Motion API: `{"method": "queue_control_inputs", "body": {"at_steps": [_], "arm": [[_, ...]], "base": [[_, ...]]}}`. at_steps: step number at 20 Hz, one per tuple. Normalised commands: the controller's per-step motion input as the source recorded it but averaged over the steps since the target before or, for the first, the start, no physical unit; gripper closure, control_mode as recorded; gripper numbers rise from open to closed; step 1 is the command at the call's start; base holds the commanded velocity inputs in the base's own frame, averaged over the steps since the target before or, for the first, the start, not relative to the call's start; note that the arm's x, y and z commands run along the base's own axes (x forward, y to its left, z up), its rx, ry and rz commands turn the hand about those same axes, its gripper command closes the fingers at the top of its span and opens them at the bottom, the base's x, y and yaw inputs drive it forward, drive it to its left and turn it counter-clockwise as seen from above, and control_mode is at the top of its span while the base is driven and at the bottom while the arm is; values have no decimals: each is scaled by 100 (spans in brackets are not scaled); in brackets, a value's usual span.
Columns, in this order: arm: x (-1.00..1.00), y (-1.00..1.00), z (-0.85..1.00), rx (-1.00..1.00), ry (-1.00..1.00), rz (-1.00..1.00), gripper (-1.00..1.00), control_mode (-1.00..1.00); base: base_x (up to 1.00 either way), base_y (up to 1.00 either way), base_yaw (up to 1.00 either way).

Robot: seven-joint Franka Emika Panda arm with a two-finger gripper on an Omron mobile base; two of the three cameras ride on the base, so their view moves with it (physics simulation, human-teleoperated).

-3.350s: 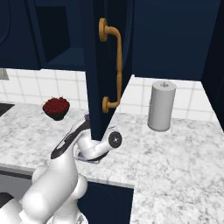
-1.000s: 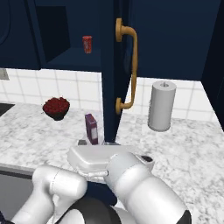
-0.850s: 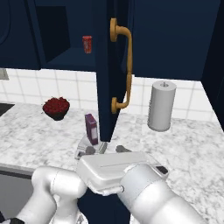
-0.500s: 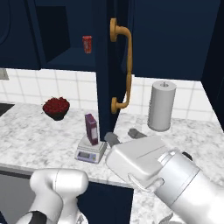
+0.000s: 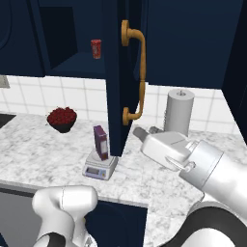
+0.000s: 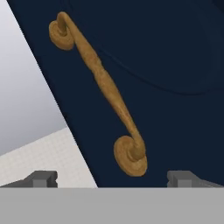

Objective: Pick the cereal and place it on the digital scale for weighing, and close the cabinet.

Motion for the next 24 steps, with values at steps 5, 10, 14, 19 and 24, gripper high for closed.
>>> {"method": "queue_control_inputs", "body": {"at_steps": [5, 10, 14, 19, 24], "arm": [[42, 64, -3, 0, -2, -4, -100, -100], [64, 93, -13, 0, -1, -6, -100, -100], [46, 100, -1, -5, -4, -9, -100, -100], [55, 100, 2, -14, -7, -29, -100, -100], [80, 100, 7, -18, 0, -38, -100, -100]], "base": [[0, 0, 0], [0, 0, 0], [0, 0, 0], [0, 0, 0], [0, 0, 0]]}}
